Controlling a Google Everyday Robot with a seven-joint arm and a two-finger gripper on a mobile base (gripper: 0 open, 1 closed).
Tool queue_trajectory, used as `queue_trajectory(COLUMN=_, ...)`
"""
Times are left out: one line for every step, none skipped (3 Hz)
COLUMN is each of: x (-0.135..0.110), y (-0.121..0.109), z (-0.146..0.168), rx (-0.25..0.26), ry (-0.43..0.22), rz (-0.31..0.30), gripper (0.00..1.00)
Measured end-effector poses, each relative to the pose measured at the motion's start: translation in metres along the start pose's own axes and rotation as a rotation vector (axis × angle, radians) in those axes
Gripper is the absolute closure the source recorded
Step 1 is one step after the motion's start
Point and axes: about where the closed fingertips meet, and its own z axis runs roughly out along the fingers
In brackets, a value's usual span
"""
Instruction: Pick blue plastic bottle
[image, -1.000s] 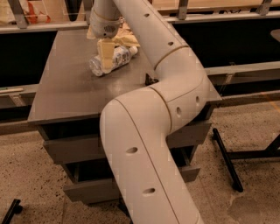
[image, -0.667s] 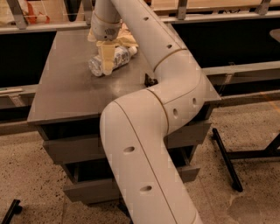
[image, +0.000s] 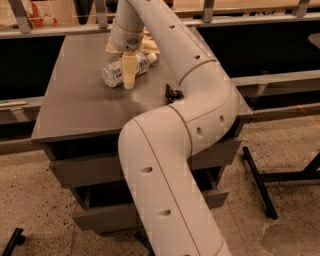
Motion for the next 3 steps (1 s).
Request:
queue_trajectory(x=0.006, y=0.003, z=0.01, rx=-0.019, ry=-0.004, rz=-0.017, gripper=0.23)
queue_trajectory(x=0.009, y=0.005, z=0.015, rx=-0.032, ry=-0.006, rz=-0.044, gripper=0.46)
queue_trajectory(x=0.007, y=0.003, z=0.0, rx=-0.019, ry=0.049, rz=-0.06, gripper=0.71)
